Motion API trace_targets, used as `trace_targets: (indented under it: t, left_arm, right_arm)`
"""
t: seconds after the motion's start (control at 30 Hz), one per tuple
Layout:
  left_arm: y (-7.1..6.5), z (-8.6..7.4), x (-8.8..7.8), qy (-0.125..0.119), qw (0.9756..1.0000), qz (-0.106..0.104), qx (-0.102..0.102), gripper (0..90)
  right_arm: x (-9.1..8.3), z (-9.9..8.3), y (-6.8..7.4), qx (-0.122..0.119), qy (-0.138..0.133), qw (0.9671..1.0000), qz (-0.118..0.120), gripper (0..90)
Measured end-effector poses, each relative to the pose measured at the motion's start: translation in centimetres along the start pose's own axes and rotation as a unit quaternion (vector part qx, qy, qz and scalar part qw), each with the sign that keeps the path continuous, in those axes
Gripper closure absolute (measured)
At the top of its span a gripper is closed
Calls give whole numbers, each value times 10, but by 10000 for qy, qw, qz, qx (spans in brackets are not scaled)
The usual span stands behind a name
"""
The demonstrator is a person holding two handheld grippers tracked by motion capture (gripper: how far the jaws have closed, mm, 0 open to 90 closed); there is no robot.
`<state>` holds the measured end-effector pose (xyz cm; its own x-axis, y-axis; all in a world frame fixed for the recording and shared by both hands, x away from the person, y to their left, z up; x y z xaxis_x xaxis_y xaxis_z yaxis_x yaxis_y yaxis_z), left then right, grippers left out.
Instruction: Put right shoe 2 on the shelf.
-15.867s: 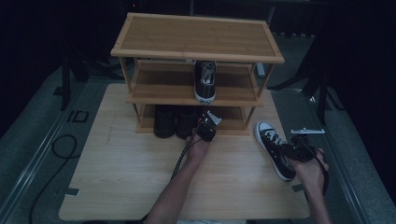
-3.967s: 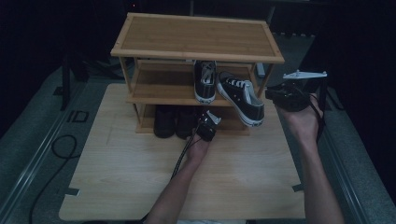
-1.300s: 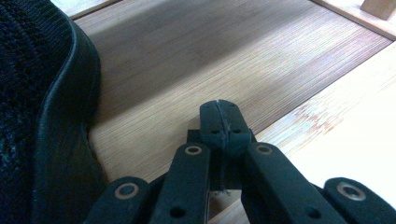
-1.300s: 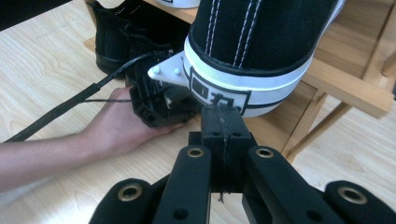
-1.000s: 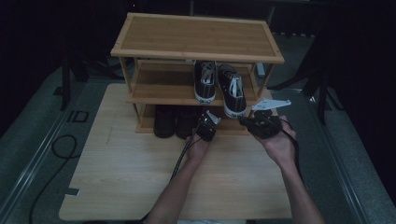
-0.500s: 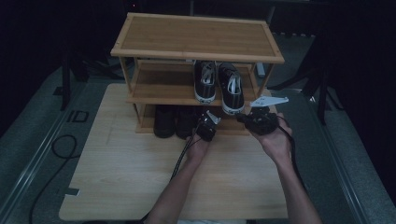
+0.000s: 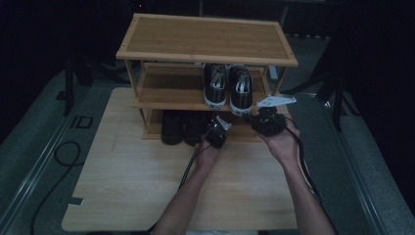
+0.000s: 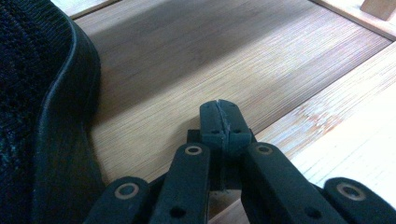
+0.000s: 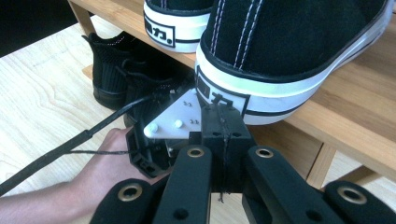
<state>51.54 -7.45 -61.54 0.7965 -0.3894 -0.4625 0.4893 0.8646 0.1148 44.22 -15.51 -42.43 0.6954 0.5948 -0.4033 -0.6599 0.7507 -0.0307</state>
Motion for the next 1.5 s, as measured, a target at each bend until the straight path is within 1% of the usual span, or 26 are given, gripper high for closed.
trace_targets:
  t: [0.07,0.1,0.3,0.37,0.43,0.5,0.57,0.6,0.7,0.8,0.87,0.93,1.07,1.17,1.23,1.5]
  left_arm:
    - [0,0,0,-7,10000,17,-5,900]
    - [0,0,0,-3,10000,28,-4,900]
    - [0,0,0,-12,10000,6,-9,900]
    - [0,0,0,-15,10000,1,-10,900]
    - [0,0,0,-15,10000,-2,-12,900]
    - [0,0,0,-17,10000,0,-14,900]
    - [0,0,0,-16,10000,7,-11,900]
    - [0,0,0,-11,10000,9,-9,900]
    - [0,0,0,-3,10000,15,-6,900]
    - [0,0,0,-12,10000,8,-10,900]
    - [0,0,0,-12,10000,11,-8,900]
    - [0,0,0,-14,10000,9,-5,900]
    - [0,0,0,-4,10000,16,-2,900]
    - [0,0,0,2,10000,18,-4,900]
    - [0,0,0,1,10000,21,0,900]
    - [0,0,0,7,10000,21,1,900]
  right_arm:
    - [1,1,0,-5,4,10000,-2,900]
    - [5,3,1,-2,12,10000,5,900]
    - [14,4,5,-60,84,9999,110,900]
    - [16,3,4,-99,119,9998,105,900]
    - [19,2,2,-72,164,9998,88,900]
    - [20,2,1,-72,178,9997,133,900]
    - [19,3,1,-78,161,9998,120,900]
    - [20,3,-1,-88,157,9998,68,900]
    - [20,2,-2,-61,195,9997,114,900]
    - [20,2,-2,-118,209,9997,79,900]
    - [21,2,-1,-112,179,9997,80,900]
    - [24,2,-1,-125,146,9998,30,900]
    - [27,2,-2,-71,144,9999,47,900]
    - [28,3,-3,-96,137,9999,20,900]
    - [29,3,-3,-39,132,9999,25,900]
    - [30,3,-5,-63,120,9999,-14,900]
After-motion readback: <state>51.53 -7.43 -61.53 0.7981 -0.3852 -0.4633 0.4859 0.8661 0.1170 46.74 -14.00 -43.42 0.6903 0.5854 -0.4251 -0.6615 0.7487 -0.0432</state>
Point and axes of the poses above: each handheld gripper's, and its own axes: x roughly forward along the jaws, z roughly out of its top, y roughly to its left, the point moved 9 cm from there along x, roughly forward along the jaws, and after that the axes turned 12 degrees about -y, right-handed, at the moved point
